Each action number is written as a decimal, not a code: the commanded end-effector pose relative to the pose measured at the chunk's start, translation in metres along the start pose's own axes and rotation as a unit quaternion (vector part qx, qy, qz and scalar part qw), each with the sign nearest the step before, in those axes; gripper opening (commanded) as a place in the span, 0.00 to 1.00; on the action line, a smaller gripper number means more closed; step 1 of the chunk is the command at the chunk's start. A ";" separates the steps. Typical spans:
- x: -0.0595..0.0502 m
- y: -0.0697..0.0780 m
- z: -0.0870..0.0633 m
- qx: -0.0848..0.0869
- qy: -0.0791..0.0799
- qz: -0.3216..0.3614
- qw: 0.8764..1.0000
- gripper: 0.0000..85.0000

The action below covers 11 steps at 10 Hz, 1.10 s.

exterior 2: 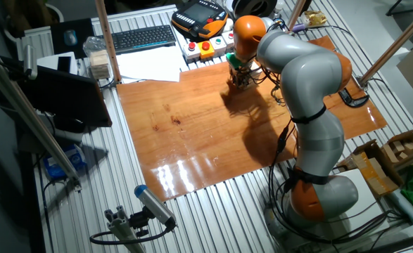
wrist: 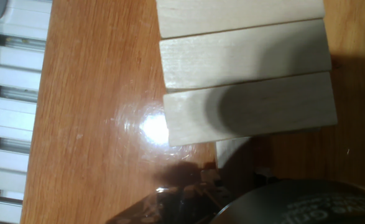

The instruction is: Play Jenga

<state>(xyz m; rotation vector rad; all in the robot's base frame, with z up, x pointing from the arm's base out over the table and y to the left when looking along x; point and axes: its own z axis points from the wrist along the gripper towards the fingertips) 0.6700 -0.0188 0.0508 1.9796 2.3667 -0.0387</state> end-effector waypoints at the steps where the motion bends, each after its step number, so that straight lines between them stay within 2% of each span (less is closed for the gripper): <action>1: 0.000 0.000 0.000 0.000 0.000 0.000 1.000 0.01; 11: 0.003 -0.001 -0.001 0.001 0.001 0.000 1.000 0.01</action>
